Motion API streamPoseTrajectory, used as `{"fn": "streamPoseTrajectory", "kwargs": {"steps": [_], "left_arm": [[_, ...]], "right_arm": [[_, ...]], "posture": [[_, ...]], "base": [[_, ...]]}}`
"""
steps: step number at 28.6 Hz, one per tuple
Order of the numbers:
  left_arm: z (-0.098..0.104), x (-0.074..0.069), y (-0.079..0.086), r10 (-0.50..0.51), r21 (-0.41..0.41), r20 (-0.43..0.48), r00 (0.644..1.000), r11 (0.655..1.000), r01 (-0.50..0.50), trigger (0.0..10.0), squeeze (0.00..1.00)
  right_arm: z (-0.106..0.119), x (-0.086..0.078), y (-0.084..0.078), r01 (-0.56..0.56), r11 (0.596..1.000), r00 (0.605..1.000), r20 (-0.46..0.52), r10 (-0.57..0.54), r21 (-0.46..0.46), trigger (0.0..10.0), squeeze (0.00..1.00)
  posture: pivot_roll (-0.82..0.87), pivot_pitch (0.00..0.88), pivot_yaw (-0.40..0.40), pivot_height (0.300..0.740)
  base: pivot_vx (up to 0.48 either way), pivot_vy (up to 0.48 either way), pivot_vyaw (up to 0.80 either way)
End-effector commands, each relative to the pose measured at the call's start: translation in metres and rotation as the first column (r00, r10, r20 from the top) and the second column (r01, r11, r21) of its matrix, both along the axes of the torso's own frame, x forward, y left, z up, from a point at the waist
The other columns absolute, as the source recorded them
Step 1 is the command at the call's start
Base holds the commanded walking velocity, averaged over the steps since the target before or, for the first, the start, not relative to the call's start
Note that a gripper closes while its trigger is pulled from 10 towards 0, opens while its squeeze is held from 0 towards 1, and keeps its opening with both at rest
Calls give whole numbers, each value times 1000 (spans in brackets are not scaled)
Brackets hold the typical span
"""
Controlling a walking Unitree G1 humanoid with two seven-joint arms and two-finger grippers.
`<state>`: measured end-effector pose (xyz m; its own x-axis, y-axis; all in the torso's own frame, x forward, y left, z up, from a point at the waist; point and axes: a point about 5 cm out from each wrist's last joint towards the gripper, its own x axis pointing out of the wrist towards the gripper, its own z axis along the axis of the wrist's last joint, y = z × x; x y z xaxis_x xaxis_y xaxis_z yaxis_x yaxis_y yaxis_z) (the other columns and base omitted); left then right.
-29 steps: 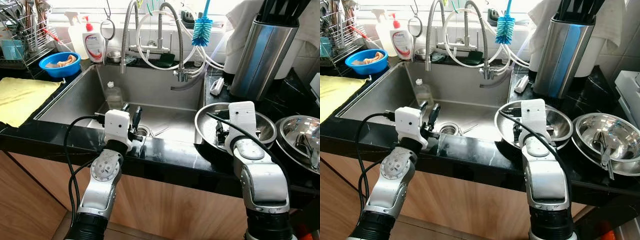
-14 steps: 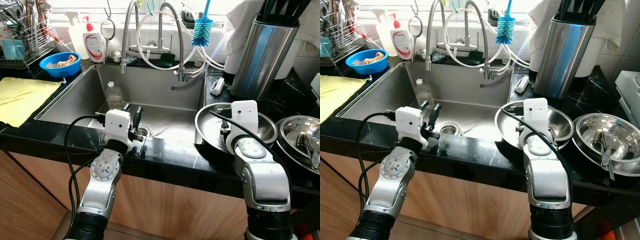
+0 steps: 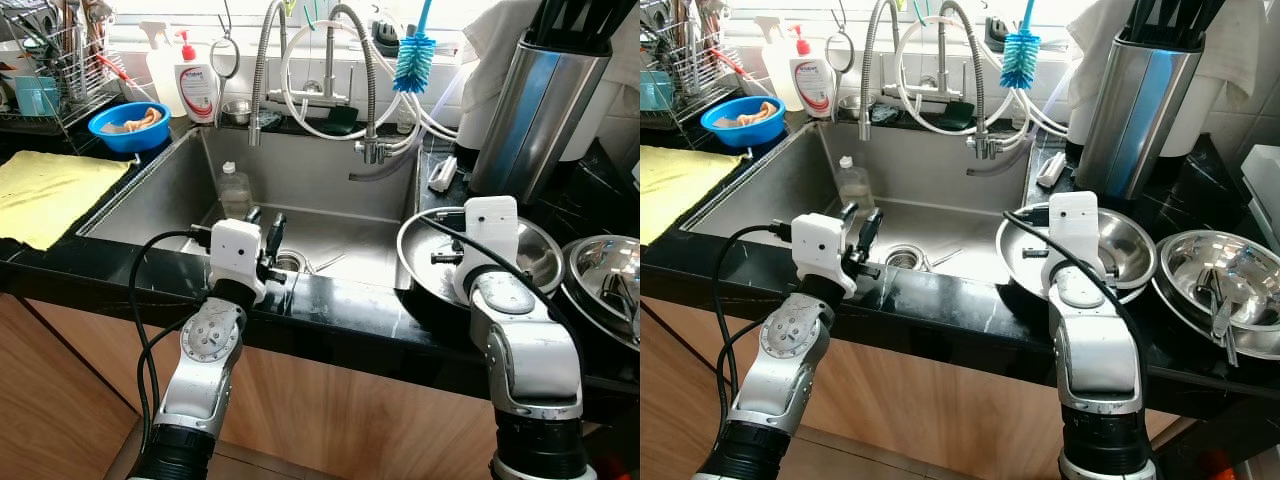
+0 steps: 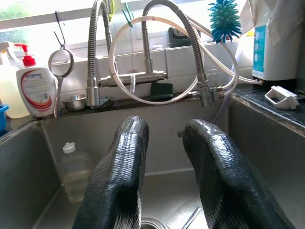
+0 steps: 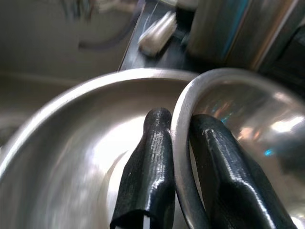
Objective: Kitchen organization
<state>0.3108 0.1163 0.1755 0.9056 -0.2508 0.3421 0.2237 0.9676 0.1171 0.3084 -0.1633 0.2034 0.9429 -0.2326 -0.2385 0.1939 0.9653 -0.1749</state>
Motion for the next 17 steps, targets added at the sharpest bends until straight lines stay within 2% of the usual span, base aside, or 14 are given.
{"fn": "streamPoseTrajectory", "kwargs": {"steps": [1, 3, 4, 5, 6, 7, 8, 11, 15, 17], "left_arm": [[-1, 2, 1, -5, 2, -16, 1000, 1000, 5, 10000, 0], [-1, 2, 1, -5, 0, -16, 1000, 1000, 5, 10000, 0], [-1, 2, 1, -5, 0, -17, 1000, 1000, 5, 10000, 0], [-2, 1, 0, -7, -4, -22, 1000, 1000, 7, 10000, 0], [-3, 1, 0, -9, -5, -23, 1000, 1000, 9, 10000, 0], [-3, 1, 0, -9, -5, -23, 1000, 1000, 9, 10000, 0], [-3, 1, 0, -9, -9, -24, 1000, 1000, 8, 10000, 0], [-3, 1, 1, -8, -9, -23, 1000, 1000, 8, 10000, 0], [-1, 2, 2, -3, -20, -23, 1000, 1000, 2, 10000, 0], [-1, 2, 2, -1, -22, -20, 1000, 1000, 1, 10000, 0]], "right_arm": [[14, 1, -1, 22, 1000, 996, 85, -22, 8, 0, 0], [20, 1, -1, 32, 999, 993, 116, -32, -2, 0, 0], [23, 1, -1, 35, 999, 991, 128, -35, -3, 1490, 0], [31, 0, 0, 43, 999, 985, 166, -42, -7, 3843, 0], [36, -1, 0, 47, 999, 981, 190, -42, -21, 9451, 0], [36, -1, 0, 47, 999, 981, 190, -42, -21, 9451, 0], [44, -2, 0, 53, 996, 973, 227, -37, -67, 10000, 0], [46, -2, 0, 54, 995, 971, 236, -34, -78, 10000, 0], [62, -1, 1, 59, 987, 952, 307, -10, -152, 10000, 0], [69, 1, 12, -21, 991, 929, 364, 68, -132, 10000, 0]], "posture": [[-113, 0, 21, 740], [-116, 0, 23, 740], [-117, 0, 22, 740], [-115, 0, 21, 740], [-114, 0, 21, 740], [-114, 0, 21, 740], [-115, 0, 21, 740], [-115, 0, 21, 740], [-119, 0, 21, 740], [-119, 0, 21, 740]], "base": [[0, 0, 0], [0, 0, 0], [0, 0, 0], [0, 0, 0], [0, 0, 0], [0, 0, 0], [0, 0, 0], [0, 0, 0], [0, 0, 0], [0, 0, 0]]}}
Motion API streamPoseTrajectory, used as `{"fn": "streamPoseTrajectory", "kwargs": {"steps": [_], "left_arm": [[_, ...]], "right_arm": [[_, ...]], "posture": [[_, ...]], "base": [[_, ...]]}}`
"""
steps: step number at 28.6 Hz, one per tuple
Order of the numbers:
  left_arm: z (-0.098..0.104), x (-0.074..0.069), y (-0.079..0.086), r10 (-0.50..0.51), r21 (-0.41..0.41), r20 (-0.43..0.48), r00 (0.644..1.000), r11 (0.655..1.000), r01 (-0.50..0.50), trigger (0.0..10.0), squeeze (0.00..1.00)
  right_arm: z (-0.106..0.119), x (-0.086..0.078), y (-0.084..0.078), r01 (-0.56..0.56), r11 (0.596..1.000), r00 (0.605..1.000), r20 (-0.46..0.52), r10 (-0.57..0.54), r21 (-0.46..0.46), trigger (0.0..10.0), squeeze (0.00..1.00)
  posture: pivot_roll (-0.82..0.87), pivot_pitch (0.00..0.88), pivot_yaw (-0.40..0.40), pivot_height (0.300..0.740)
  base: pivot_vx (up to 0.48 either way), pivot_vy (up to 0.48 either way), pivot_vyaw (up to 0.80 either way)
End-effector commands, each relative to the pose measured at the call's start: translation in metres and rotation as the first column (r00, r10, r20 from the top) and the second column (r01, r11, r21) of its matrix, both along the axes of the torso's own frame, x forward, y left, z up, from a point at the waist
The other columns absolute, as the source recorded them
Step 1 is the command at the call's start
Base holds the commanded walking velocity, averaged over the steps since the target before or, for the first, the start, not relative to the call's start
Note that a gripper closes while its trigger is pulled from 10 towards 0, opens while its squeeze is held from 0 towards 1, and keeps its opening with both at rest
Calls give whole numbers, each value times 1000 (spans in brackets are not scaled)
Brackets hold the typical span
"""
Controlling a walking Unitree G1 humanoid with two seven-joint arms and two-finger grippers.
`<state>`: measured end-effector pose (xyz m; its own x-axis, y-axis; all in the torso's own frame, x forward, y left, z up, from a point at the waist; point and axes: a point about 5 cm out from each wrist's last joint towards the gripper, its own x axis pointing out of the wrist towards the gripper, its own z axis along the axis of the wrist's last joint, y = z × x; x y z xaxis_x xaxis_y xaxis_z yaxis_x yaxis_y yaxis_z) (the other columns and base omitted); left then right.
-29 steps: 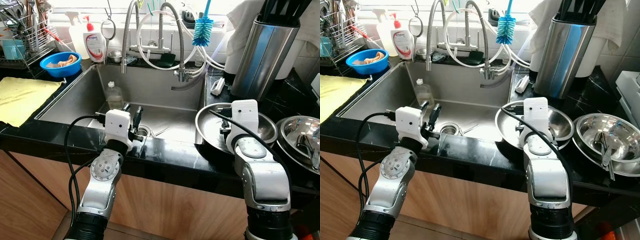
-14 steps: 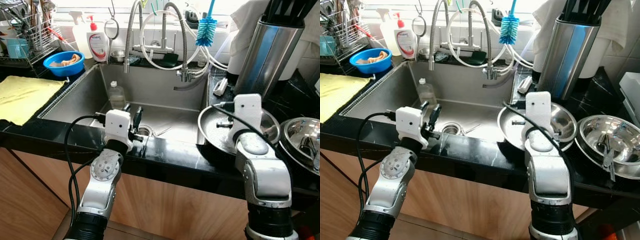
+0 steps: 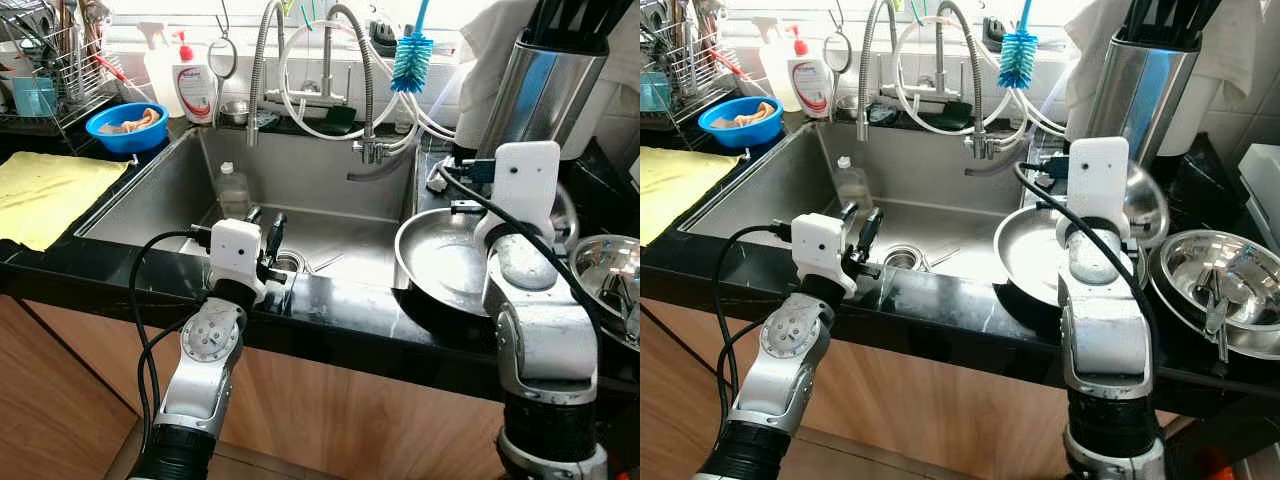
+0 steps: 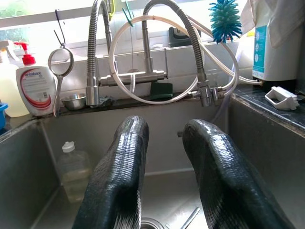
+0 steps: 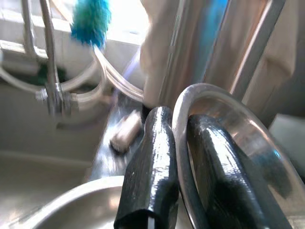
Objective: Kitchen organization
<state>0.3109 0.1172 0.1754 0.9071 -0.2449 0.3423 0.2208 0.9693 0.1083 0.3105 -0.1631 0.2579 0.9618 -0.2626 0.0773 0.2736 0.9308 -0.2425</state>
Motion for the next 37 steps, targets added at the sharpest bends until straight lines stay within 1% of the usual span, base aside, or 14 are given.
{"fn": "streamPoseTrajectory", "kwargs": {"steps": [1, 3, 5, 7, 10, 14, 18, 21, 22, 24, 28, 30, 36, 37], "left_arm": [[-1, 2, 1, -2, -14, -16, 1000, 1000, 2, 10000, 0], [-1, 2, 1, -1, -15, -15, 1000, 1000, 1, 10000, 0], [0, 2, 1, 1, -15, -12, 1000, 1000, -1, 10000, 0], [1, 2, 3, 7, -15, -5, 1000, 1000, -7, 10000, 0], [2, 2, 4, 19, -16, 1, 1000, 1000, -19, 10000, 0], [3, 3, 5, 31, -22, 7, 1000, 999, -30, 10000, 0], [4, 3, 8, 44, -28, 10, 999, 999, -44, 10000, 0], [5, 2, 10, 53, -33, 15, 998, 998, -52, 10000, 0], [5, 1, 10, 56, -36, 18, 998, 998, -56, 10000, 0], [6, 0, 11, 58, -38, 23, 998, 998, -58, 10000, 0], [7, -1, 12, 71, -52, 38, 997, 996, -69, 10000, 0], [9, -1, 13, 85, -68, 50, 995, 994, -81, 10000, 0], [10, -2, 10, 80, -65, 59, 995, 995, -76, 10000, 0], [11, -2, 12, 88, -68, 64, 994, 994, -83, 10000, 0]], "right_arm": [[15, 0, 27, -222, 975, 972, 90, 218, 32, 10000, 0], [14, 0, 33, -273, 961, 959, 89, 269, 43, 10000, 0], [16, -1, 46, -405, 911, 912, 111, 396, 74, 10000, 0], [27, -6, 65, -587, 804, 805, 182, 565, 97, 10000, 0], [24, -4, 68, -622, 768, 779, 221, 587, 152, 10000, 0], [2, 6, 63, -596, 793, 801, 161, 576, 127, 10000, 0], [-5, 9, 60, -602, 777, 797, 200, 570, 185, 10000, 0], [-11, 9, 57, -602, 782, 796, 204, 570, 163, 10000, 0], [-18, 9, 53, -577, 816, 809, 171, 563, 43, 10000, 0], [-21, 7, 51, -567, 824, 810, 174, 560, -16, 10000, 0], [-18, 6, 47, -547, 837, 814, 218, 538, -22, 10000, 0], [-10, 2, 41, -486, 866, 816, 295, 498, -116, 10000, 0], [-30, -3, 32, -431, 890, 834, 312, 455, -146, 10000, 0], [-31, -7, 29, -361, 903, 842, 334, 424, -235, 10000, 0]], "posture": [[-119, 0, 21, 740], [-119, 0, 21, 740], [-119, 0, 21, 740], [-129, 0, 28, 740], [-127, 0, 28, 740], [-119, 0, 29, 740], [-115, 0, 30, 740], [-111, 0, 31, 740], [-108, 0, 33, 740], [-105, 0, 35, 740], [-111, 0, 37, 740], [-116, 0, 38, 740], [-105, 0, 37, 740], [-105, 0, 38, 740]], "base": [[0, 0, 0], [0, 0, 0], [0, 0, 0], [0, 0, 0], [0, 0, 0], [0, 0, 0], [0, 0, 0], [0, 0, 0], [0, 0, 0], [0, 0, 0], [0, 0, 0], [0, 0, 0], [0, 0, 0], [0, 0, 0]]}}
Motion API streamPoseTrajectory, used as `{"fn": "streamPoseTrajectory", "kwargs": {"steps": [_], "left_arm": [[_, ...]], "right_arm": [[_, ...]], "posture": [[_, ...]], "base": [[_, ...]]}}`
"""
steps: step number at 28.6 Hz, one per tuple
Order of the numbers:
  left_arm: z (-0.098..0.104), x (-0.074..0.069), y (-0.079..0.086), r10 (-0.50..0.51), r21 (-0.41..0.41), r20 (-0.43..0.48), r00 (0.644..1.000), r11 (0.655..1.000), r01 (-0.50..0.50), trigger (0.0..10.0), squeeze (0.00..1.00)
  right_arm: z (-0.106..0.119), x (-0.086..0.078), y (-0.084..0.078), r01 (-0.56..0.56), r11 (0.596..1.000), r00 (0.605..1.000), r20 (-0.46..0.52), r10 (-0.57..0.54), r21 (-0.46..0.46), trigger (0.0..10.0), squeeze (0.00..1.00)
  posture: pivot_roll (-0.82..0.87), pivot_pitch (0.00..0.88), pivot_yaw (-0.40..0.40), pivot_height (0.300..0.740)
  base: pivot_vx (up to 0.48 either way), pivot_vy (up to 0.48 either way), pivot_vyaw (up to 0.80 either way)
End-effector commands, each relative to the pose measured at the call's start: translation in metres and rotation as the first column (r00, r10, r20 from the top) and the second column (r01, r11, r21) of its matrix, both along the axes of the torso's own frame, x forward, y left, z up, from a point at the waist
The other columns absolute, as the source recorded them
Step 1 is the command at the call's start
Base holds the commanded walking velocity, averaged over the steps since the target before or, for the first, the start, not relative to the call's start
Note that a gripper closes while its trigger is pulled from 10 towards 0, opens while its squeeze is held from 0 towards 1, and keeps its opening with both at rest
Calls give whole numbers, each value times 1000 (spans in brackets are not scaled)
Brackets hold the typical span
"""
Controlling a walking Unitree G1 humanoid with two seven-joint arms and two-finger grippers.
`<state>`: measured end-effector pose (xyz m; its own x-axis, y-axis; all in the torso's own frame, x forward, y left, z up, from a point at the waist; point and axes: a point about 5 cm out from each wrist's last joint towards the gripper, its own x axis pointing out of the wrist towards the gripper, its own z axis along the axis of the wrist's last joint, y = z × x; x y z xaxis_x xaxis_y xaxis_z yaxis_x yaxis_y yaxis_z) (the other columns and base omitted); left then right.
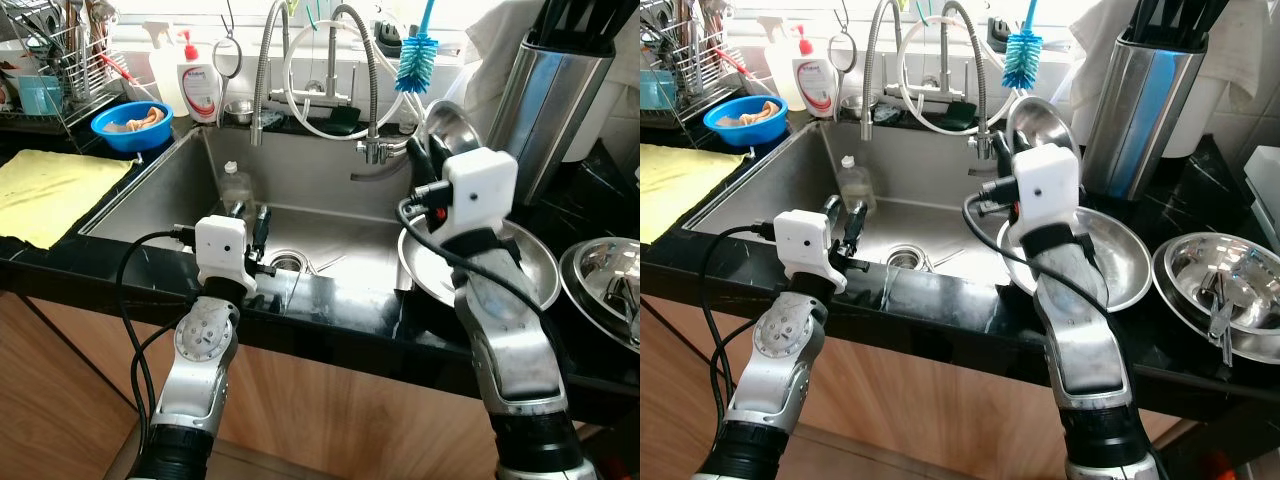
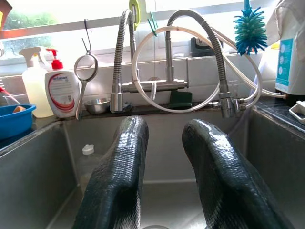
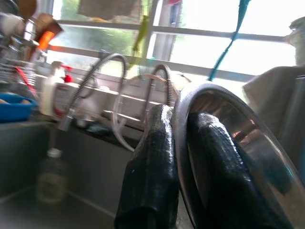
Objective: Kitchen organization
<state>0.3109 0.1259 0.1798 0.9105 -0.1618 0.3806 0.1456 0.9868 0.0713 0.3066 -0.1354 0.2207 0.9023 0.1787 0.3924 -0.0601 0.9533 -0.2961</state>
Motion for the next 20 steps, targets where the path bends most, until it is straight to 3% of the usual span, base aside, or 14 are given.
{"fn": "streamPoseTrajectory", "kwargs": {"steps": [1, 9, 20], "left_arm": [[6, -2, 3, 12, -21, 36, 999, 1000, -12, 10000, 0], [7, -3, 10, 41, -20, 47, 998, 999, -40, 10000, 0], [6, -2, 11, 42, -13, 37, 998, 999, -41, 10000, 0]], "right_arm": [[6, -4, 2, 30, 998, 996, 80, -26, -51, 10000, 0], [-6, -9, -8, 81, 997, 994, 73, -81, 7, 10000, 0], [-9, -2, -1, 74, 997, 997, 35, -75, 27, 10000, 0]], "posture": [[-105, 0, 38, 740], [-105, 0, 42, 740], [-103, 0, 50, 740]], "base": [[0, 0, 0], [0, 61, 0], [0, 450, -73]]}}
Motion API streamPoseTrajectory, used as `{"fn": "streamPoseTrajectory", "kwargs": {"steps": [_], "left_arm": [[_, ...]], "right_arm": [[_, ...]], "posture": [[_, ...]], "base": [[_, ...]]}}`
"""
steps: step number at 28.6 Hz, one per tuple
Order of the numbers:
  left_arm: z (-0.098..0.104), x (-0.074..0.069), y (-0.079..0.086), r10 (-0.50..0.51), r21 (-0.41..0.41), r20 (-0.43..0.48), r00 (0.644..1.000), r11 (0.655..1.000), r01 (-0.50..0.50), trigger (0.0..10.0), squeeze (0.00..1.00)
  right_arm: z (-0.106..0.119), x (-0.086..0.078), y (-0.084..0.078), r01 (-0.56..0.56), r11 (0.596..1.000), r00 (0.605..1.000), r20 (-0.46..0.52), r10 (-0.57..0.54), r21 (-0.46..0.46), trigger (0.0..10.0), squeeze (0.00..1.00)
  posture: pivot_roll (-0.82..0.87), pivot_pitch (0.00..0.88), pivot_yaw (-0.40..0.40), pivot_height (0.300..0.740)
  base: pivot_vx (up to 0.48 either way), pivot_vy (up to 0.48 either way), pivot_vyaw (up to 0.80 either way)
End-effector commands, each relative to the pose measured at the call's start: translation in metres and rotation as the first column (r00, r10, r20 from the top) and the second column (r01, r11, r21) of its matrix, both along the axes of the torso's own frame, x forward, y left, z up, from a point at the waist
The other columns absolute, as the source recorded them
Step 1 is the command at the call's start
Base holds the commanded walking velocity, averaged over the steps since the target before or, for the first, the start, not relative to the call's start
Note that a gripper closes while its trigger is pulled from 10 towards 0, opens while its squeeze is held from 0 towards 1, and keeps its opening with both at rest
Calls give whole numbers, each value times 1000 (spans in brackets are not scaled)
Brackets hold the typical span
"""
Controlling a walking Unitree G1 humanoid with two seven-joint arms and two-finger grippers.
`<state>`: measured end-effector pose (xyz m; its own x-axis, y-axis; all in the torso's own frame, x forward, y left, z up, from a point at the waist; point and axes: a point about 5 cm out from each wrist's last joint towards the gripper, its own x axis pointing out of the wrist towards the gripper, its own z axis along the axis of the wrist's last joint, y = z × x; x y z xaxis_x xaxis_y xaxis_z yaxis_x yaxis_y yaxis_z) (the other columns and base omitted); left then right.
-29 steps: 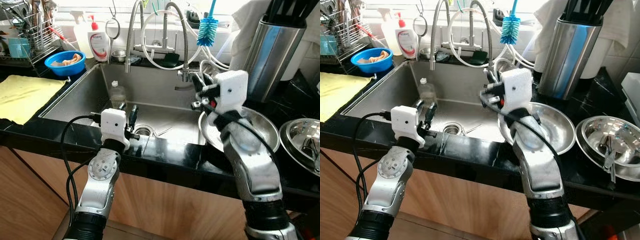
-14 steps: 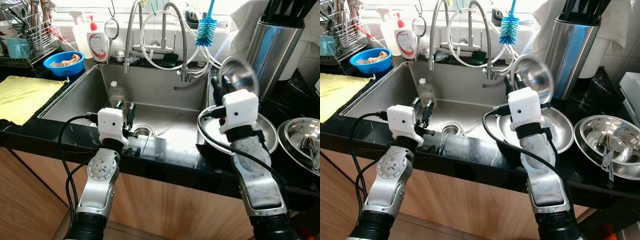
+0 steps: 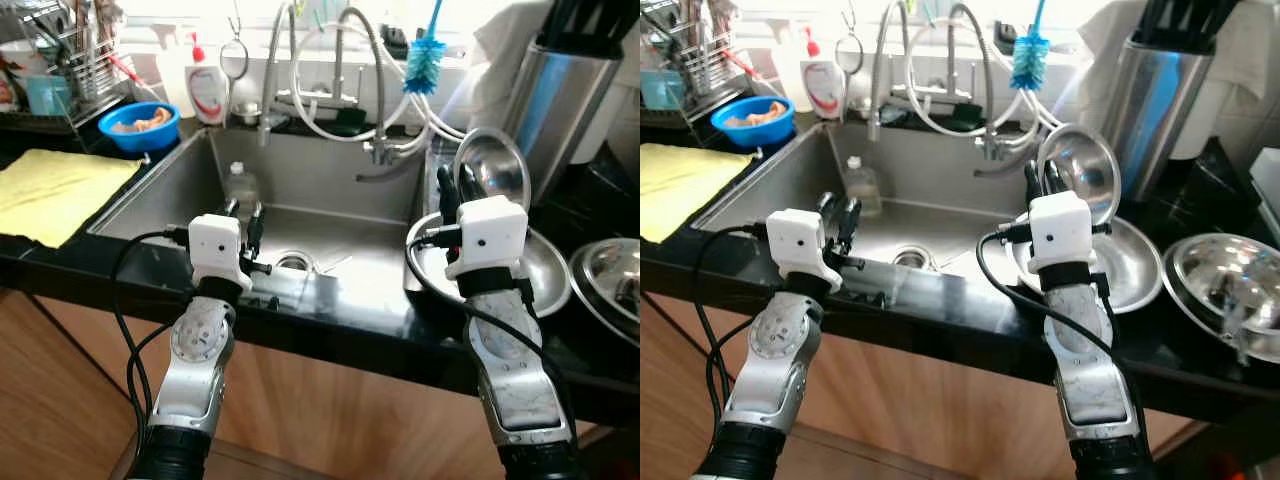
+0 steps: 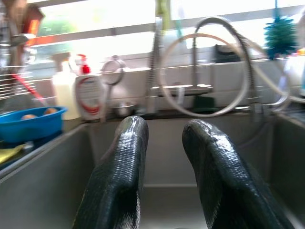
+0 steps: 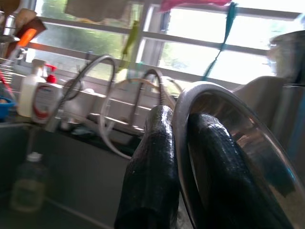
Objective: Kitchen organization
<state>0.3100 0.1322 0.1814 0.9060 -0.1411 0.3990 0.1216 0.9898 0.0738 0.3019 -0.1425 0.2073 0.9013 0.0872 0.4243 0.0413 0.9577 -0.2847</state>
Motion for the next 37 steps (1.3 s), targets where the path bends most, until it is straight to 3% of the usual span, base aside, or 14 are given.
{"fn": "streamPoseTrajectory", "kwargs": {"steps": [1, 10, 16, 25, 37], "left_arm": [[4, -1, 5, 18, -10, 16, 1000, 1000, -18, 10000, 0], [5, 0, 5, 19, -3, 16, 1000, 1000, -19, 10000, 0], [4, 1, 5, 24, 7, 3, 1000, 1000, -24, 10000, 0], [5, 1, 5, 23, 11, 8, 1000, 1000, -23, 10000, 0], [7, 1, 4, 21, 34, 12, 1000, 999, -21, 10000, 0]], "right_arm": [[4, 3, 6, -17, 1000, 1000, -1, 17, 15, 10000, 0], [8, 4, 11, -42, 999, 999, 16, 42, 20, 10000, 0], [9, 6, 18, -71, 997, 997, 2, 71, 32, 10000, 0], [7, 7, 20, -90, 994, 996, -13, 91, 59, 10000, 0], [6, 7, 22, -89, 995, 996, -17, 90, 34, 10000, 0]], "posture": [[-100, 0, 51, 740], [-98, 0, 52, 740], [-95, 0, 53, 740], [-95, 0, 54, 740], [-92, 0, 57, 740]], "base": [[0, 480, -800], [0, 459, -249], [0, 0, 0], [0, 398, -178], [0, 0, -133]]}}
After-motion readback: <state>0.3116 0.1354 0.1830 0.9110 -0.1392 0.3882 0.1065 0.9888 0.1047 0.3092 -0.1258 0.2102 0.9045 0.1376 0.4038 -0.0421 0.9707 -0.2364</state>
